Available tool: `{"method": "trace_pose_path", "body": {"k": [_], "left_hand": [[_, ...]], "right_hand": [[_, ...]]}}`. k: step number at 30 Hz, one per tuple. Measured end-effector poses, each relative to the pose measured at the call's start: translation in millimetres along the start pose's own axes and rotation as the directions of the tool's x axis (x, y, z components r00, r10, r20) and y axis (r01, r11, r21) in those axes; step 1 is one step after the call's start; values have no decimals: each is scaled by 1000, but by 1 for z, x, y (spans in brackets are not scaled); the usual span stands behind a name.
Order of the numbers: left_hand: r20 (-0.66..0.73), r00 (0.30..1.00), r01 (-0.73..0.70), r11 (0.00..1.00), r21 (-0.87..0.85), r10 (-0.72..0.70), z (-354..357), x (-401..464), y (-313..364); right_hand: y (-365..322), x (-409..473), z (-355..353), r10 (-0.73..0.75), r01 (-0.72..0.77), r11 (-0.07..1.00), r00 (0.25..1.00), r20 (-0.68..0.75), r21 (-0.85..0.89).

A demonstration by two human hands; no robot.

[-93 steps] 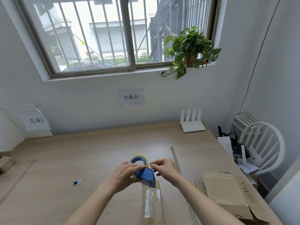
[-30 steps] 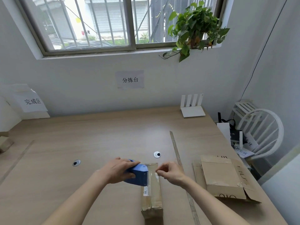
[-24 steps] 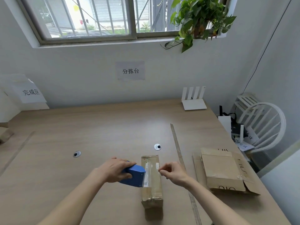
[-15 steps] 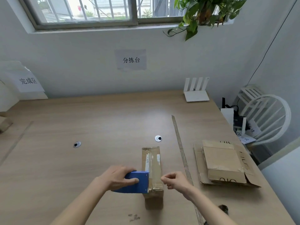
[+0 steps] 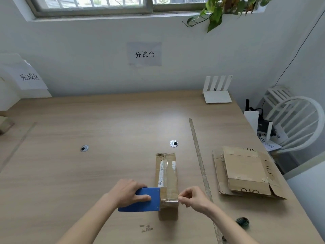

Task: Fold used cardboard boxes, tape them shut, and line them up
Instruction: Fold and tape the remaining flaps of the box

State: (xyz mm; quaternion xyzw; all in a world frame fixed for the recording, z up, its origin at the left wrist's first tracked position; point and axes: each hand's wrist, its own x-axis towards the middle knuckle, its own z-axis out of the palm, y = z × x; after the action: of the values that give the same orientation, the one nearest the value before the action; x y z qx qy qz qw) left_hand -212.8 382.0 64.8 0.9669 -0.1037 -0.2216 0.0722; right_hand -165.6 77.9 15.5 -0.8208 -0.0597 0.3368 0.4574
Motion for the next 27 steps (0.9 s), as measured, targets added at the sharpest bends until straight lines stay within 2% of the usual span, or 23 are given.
{"method": "trace_pose_path", "body": {"k": [6,11,19,27], "left_hand": [[14,1000,-12,1000,-16,12,6,-1,-1],[-4,999,42,992,-115,-43,11,-1,-3],[-3,997,74,989,-128,-75,22,-2,-7],[-25,996,87,986,-146,-91,36,-1,-5]], "right_hand": [[3,0,-3,-28,28,999,1000,-8,-44],[11,3,-2,7,-4,998,999,-52,59],[21,5,12,55,-40,988,993,-102,146],[30,8,18,65,-41,991,980,-187,127]]}}
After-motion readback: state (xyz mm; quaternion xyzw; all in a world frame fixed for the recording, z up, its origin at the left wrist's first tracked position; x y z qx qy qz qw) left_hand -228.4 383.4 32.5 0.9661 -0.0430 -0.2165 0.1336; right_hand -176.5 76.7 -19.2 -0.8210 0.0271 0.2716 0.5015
